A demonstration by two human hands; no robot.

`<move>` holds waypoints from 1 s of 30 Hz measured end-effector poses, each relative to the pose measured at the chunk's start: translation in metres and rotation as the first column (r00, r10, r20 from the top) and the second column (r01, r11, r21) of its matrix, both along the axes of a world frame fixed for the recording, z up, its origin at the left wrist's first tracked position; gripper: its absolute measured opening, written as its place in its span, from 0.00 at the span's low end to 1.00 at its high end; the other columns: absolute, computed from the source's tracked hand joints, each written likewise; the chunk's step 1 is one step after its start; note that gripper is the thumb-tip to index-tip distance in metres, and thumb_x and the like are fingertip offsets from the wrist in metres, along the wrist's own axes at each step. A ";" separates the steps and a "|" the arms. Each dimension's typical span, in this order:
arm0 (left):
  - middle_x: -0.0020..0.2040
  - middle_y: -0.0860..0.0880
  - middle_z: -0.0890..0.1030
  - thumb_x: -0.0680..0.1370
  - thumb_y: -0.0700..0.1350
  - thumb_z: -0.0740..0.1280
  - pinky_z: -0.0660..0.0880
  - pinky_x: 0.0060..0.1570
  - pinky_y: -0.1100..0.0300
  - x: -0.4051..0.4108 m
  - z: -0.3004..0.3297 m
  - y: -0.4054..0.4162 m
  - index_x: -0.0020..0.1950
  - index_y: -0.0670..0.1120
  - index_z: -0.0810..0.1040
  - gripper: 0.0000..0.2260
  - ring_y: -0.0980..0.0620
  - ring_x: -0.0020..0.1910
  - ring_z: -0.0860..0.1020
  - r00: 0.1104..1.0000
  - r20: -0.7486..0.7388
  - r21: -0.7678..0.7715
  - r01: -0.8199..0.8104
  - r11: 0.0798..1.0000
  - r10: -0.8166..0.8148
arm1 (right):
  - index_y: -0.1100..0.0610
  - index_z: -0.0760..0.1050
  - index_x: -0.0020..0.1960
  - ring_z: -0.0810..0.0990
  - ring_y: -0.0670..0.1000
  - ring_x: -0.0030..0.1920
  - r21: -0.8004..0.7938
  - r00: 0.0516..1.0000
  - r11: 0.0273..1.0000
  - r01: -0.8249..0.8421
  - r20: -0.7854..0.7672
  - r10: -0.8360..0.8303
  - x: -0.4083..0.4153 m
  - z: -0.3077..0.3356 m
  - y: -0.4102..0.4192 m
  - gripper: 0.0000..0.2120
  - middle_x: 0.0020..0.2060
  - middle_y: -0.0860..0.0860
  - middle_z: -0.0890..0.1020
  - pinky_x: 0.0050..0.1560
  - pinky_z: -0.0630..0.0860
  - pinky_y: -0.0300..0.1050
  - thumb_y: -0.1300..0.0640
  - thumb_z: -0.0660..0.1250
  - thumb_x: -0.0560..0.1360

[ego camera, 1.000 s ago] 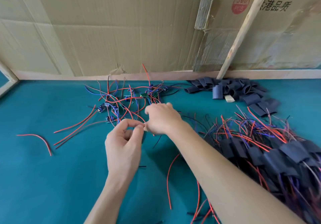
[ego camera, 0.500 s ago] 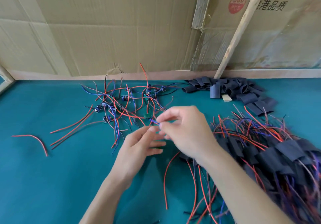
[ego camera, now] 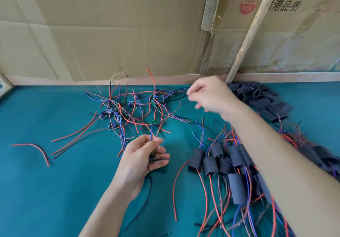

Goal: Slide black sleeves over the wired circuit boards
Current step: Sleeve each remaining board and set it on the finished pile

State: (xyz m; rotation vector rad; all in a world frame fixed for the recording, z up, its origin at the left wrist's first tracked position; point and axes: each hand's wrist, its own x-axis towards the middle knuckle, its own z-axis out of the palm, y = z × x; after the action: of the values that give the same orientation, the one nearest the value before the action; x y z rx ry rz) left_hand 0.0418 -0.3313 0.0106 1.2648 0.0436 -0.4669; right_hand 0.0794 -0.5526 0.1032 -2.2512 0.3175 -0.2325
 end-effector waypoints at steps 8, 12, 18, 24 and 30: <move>0.31 0.44 0.78 0.82 0.39 0.63 0.81 0.38 0.59 -0.001 0.006 0.005 0.49 0.42 0.86 0.11 0.48 0.36 0.82 0.981 0.121 0.107 0.139 0.984 -0.152 | 0.49 0.67 0.78 0.74 0.61 0.69 -0.489 0.975 0.867 -0.095 -0.223 -0.019 0.077 -0.050 -0.047 0.31 0.76 0.55 0.70 0.52 0.74 0.49 0.68 0.60 0.77; 0.29 0.43 0.76 0.76 0.43 0.66 0.78 0.38 0.58 -0.001 0.009 0.013 0.51 0.44 0.87 0.11 0.45 0.34 0.81 0.929 0.140 0.097 0.332 0.938 -0.343 | 0.49 0.68 0.78 0.71 0.62 0.73 -0.576 0.970 0.815 -0.054 -0.225 -0.095 0.080 -0.064 -0.046 0.30 0.75 0.55 0.71 0.68 0.73 0.55 0.66 0.61 0.79; 0.34 0.45 0.79 0.76 0.39 0.66 0.79 0.38 0.60 -0.001 0.008 0.010 0.50 0.44 0.87 0.11 0.48 0.35 0.81 0.951 0.172 0.069 0.248 0.966 -0.256 | 0.50 0.83 0.59 0.81 0.65 0.58 -0.514 0.974 0.847 0.134 -0.088 -0.208 0.065 -0.050 -0.034 0.14 0.60 0.61 0.80 0.53 0.78 0.51 0.62 0.66 0.78; 0.37 0.47 0.81 0.82 0.42 0.66 0.80 0.39 0.61 0.003 0.004 0.012 0.51 0.47 0.88 0.10 0.53 0.39 0.80 0.975 0.223 -0.030 -0.003 1.000 0.010 | 0.53 0.79 0.41 0.73 0.41 0.22 0.339 0.904 0.903 0.262 0.240 -0.353 -0.012 -0.020 0.011 0.03 0.29 0.47 0.84 0.27 0.67 0.37 0.56 0.73 0.68; 0.50 0.42 0.86 0.81 0.40 0.66 0.79 0.37 0.62 -0.003 0.002 0.005 0.53 0.47 0.87 0.09 0.52 0.45 0.83 0.979 0.204 -0.051 0.023 0.998 -0.012 | 0.48 0.82 0.52 0.81 0.50 0.32 0.411 0.968 0.912 0.003 0.227 -0.106 -0.080 -0.061 0.091 0.14 0.39 0.49 0.86 0.37 0.79 0.48 0.52 0.70 0.67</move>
State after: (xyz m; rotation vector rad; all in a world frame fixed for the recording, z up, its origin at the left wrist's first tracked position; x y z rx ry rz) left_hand 0.0392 -0.3263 0.0128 1.2562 -0.1525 -0.3494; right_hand -0.0011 -0.4616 0.0419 -1.7781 0.2686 -0.4297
